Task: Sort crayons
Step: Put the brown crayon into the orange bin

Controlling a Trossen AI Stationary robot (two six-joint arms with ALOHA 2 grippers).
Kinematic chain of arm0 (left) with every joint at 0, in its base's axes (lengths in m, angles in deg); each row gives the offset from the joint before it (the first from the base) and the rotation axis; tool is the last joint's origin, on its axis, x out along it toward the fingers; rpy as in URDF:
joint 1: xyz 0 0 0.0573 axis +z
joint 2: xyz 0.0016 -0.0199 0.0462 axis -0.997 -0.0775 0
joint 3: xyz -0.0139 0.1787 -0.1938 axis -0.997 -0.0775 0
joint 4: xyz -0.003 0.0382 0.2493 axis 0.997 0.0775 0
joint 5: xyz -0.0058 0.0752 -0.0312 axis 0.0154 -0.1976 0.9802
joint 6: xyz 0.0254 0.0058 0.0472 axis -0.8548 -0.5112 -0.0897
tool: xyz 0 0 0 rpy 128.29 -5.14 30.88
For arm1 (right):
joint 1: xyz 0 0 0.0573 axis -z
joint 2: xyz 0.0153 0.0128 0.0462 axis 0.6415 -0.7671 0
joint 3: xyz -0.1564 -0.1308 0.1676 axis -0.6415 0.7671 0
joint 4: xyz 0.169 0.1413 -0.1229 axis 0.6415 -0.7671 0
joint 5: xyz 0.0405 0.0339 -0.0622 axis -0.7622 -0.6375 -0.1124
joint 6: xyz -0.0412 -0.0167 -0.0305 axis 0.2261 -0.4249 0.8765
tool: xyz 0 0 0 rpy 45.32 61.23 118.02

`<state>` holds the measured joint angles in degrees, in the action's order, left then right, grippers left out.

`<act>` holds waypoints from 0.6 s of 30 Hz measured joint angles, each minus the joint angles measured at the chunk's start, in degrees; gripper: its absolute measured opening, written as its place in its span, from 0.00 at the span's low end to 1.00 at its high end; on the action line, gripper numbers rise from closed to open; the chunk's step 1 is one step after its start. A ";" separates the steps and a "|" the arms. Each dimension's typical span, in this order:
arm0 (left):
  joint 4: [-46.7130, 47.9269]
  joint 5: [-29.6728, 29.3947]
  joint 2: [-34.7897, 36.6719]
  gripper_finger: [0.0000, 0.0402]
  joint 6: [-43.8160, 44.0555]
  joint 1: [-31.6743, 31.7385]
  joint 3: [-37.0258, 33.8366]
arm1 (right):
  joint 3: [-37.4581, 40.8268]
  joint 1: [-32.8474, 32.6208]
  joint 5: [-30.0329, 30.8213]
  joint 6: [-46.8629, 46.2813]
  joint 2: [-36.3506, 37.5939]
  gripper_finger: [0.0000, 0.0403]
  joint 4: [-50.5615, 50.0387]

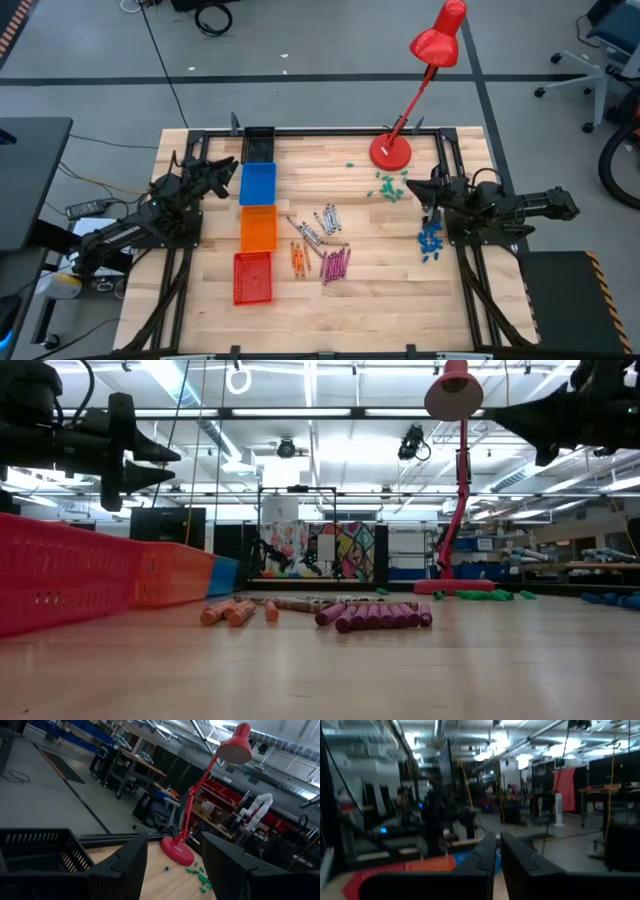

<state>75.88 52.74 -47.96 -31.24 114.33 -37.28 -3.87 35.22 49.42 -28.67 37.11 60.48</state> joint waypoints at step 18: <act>-5.80 2.00 -0.35 0.48 -0.29 -1.21 0.00 | -2.68 2.88 4.39 -21.02 -17.33 0.04 2.05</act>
<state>70.08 54.74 -48.31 -31.53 113.12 -37.28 -6.55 38.10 53.81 -49.69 19.78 62.53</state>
